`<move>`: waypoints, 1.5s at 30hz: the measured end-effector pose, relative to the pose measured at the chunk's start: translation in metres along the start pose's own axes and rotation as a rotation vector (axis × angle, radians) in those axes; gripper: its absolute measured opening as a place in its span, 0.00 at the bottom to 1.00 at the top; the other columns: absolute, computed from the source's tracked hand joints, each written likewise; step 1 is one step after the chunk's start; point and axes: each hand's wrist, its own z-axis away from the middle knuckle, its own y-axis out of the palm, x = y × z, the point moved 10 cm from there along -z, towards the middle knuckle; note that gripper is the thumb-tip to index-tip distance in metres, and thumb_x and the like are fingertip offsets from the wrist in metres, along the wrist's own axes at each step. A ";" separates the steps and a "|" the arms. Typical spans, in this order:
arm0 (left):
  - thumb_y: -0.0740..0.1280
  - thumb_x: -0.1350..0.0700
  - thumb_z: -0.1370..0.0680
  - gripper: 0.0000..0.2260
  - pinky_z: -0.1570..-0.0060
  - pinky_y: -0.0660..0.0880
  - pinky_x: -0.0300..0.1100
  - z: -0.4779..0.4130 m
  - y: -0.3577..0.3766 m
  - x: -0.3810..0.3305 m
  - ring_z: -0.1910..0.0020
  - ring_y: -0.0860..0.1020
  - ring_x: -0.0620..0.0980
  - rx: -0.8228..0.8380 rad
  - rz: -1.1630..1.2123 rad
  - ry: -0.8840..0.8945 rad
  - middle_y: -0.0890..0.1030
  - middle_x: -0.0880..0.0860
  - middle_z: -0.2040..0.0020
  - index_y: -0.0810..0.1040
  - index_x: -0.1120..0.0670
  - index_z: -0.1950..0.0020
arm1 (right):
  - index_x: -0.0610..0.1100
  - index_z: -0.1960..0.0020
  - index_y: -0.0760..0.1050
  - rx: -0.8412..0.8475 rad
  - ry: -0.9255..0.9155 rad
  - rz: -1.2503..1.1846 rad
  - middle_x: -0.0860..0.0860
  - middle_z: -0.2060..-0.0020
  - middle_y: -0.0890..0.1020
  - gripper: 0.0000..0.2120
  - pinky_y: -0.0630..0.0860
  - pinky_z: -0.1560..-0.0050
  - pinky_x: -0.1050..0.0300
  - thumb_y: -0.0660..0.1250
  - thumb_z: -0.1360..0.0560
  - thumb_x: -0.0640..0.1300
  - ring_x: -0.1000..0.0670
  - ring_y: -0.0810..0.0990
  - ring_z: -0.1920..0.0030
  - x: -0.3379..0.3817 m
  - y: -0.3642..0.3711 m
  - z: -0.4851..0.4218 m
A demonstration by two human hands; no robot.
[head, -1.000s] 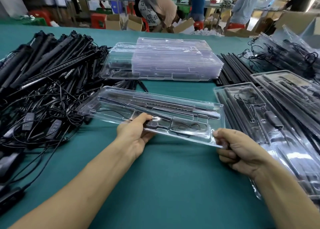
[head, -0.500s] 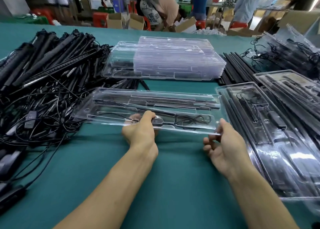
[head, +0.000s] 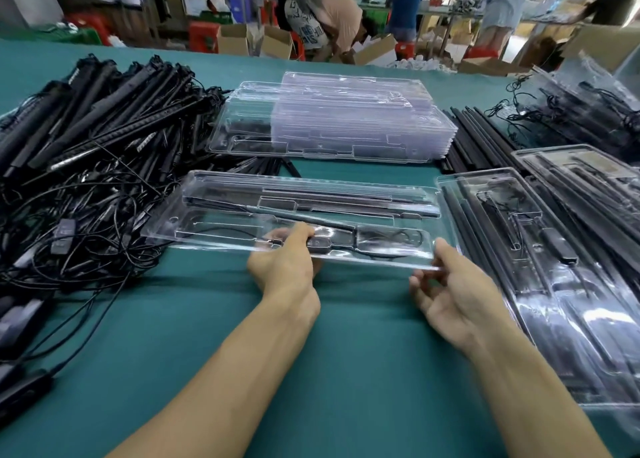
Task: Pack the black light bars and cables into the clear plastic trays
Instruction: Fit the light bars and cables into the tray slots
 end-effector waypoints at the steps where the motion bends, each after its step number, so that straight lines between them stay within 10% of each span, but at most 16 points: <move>1: 0.74 0.65 0.32 0.14 0.61 0.77 0.48 0.001 0.000 0.001 0.70 0.75 0.50 -0.011 0.009 0.000 0.78 0.46 0.74 0.71 0.52 0.63 | 0.42 0.55 0.71 0.041 0.060 -0.080 0.45 0.61 0.75 0.12 0.80 0.71 0.57 0.67 0.23 0.51 0.48 0.80 0.66 -0.009 0.007 0.007; 5: 0.75 0.65 0.33 0.14 0.64 0.76 0.46 0.012 0.002 0.010 0.70 0.76 0.51 -0.048 0.054 -0.019 0.81 0.50 0.68 0.71 0.52 0.64 | 0.37 0.40 0.73 0.334 0.320 -0.050 0.39 0.46 0.82 0.30 0.80 0.52 0.49 0.71 0.34 0.57 0.41 0.86 0.53 -0.059 0.058 0.044; 7: 0.77 0.61 0.34 0.13 0.67 0.76 0.47 0.020 0.002 0.012 0.70 0.78 0.52 -0.060 -0.002 -0.020 0.81 0.52 0.68 0.72 0.54 0.62 | 0.39 0.42 0.78 0.383 0.293 0.033 0.43 0.51 0.85 0.23 0.80 0.54 0.53 0.70 0.30 0.55 0.45 0.86 0.57 -0.066 0.077 0.051; 14: 0.77 0.60 0.32 0.14 0.78 0.73 0.38 0.042 0.015 0.013 0.80 0.76 0.48 0.016 -0.029 -0.069 0.79 0.54 0.73 0.72 0.60 0.59 | 0.44 0.70 0.80 0.158 0.271 -0.110 0.50 0.72 0.81 0.13 0.76 0.63 0.56 0.75 0.31 0.49 0.49 0.80 0.71 -0.067 0.097 0.041; 20: 0.76 0.55 0.27 0.14 0.69 0.77 0.39 0.035 0.021 0.017 0.68 0.81 0.49 0.208 -0.073 -0.155 0.83 0.55 0.60 0.79 0.61 0.47 | 0.38 0.60 0.79 0.065 0.161 -0.157 0.43 0.67 0.83 0.03 0.79 0.69 0.56 0.72 0.29 0.37 0.46 0.81 0.70 -0.054 0.092 0.027; 25: 0.71 0.54 0.23 0.05 0.65 0.80 0.40 0.022 0.012 0.004 0.65 0.83 0.47 0.451 -0.228 -0.169 0.84 0.51 0.62 0.80 0.55 0.55 | 0.41 0.61 0.75 -0.026 0.106 -0.205 0.48 0.72 0.78 0.06 0.71 0.76 0.63 0.70 0.30 0.33 0.50 0.76 0.75 -0.048 0.083 0.013; 29: 0.73 0.44 0.31 0.18 0.69 0.80 0.42 -0.010 -0.042 -0.042 0.65 0.85 0.50 0.328 -0.244 -0.035 0.83 0.53 0.57 0.78 0.56 0.50 | 0.43 0.62 0.74 -0.068 0.122 -0.225 0.50 0.75 0.78 0.09 0.70 0.76 0.65 0.72 0.32 0.33 0.53 0.75 0.75 -0.049 0.070 0.006; 45: 0.62 0.53 0.16 0.10 0.78 0.68 0.33 -0.036 -0.077 -0.128 0.76 0.70 0.40 0.082 -0.270 0.601 0.74 0.46 0.66 0.76 0.51 0.57 | 0.43 0.57 0.76 -0.064 0.150 -0.197 0.49 0.69 0.81 0.10 0.72 0.75 0.64 0.75 0.33 0.35 0.52 0.79 0.71 -0.050 0.071 0.005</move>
